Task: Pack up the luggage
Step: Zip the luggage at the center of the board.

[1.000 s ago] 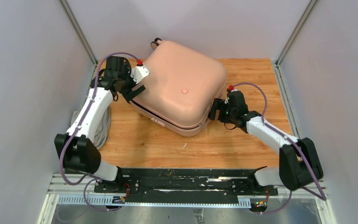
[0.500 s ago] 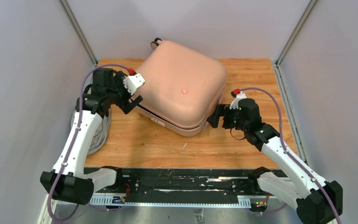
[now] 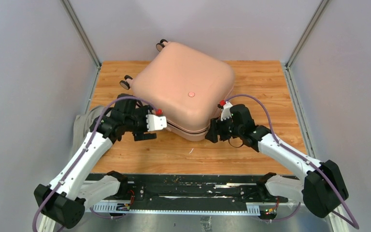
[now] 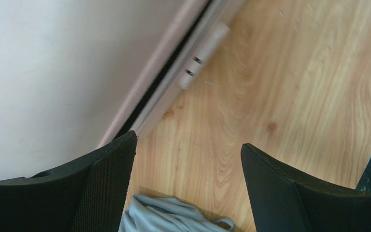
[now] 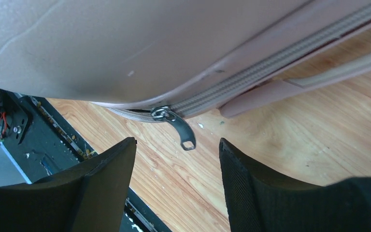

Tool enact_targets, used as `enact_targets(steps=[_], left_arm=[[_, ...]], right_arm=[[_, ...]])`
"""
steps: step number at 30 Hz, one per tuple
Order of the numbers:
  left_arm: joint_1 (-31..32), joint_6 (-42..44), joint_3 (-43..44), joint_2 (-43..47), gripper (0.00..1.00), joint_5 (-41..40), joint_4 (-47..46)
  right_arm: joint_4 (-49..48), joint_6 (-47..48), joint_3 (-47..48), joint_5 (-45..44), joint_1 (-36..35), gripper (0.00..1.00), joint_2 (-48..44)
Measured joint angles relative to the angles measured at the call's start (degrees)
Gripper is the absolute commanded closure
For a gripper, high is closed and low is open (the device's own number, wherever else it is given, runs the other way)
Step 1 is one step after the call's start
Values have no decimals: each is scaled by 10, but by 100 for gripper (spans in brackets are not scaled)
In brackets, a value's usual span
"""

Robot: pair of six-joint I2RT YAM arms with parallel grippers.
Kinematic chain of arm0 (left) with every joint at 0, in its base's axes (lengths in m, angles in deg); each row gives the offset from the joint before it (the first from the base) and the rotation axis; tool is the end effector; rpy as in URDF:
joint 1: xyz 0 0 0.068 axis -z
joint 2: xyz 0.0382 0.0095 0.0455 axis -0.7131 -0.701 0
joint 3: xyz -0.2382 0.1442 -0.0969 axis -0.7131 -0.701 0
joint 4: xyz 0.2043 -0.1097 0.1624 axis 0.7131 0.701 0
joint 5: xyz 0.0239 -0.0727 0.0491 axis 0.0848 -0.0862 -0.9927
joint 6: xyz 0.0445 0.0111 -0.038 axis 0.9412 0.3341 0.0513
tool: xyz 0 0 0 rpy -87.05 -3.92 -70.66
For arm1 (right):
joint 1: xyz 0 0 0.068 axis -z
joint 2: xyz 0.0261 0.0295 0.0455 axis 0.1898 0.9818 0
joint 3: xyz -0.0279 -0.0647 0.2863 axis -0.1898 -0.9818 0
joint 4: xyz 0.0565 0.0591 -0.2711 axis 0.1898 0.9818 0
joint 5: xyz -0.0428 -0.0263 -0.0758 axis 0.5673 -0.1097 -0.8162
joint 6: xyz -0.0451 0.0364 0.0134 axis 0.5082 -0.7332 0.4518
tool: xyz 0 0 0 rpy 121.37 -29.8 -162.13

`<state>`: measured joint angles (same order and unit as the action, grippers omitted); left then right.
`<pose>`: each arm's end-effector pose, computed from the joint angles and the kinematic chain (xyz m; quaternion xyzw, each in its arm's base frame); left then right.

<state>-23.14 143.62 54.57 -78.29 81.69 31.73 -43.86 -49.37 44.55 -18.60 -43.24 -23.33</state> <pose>0.1941 -0.0935 0.3308 0.6245 0.6845 -0.0295 0.3749 0.2093 0.1498 0.2467 -0.1970 0.8467 0.3347 0.3637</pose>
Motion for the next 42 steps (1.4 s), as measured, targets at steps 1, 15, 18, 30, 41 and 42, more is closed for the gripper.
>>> enact_targets(steps=[1,15,18,30,41,42], left_arm=[[5,24,-19,13,21,0,2],[140,155,-158,-46,76,-52,-133],[160,162,-172,-59,82,-69,-181],[261,233,-224,-91,100,-96,-324],[286,261,-267,-128,100,-122,-453],[288,261,-269,-129,100,-123,-461]], right_arm=[[-5,2,0,3,-2,35,6],[-70,-14,-2,31,-18,86,72],[-75,-21,-5,32,-19,98,72],[-77,-24,-7,37,-21,100,71],[-101,-25,-25,37,-25,100,56],[-103,-25,-26,37,-25,100,55]])
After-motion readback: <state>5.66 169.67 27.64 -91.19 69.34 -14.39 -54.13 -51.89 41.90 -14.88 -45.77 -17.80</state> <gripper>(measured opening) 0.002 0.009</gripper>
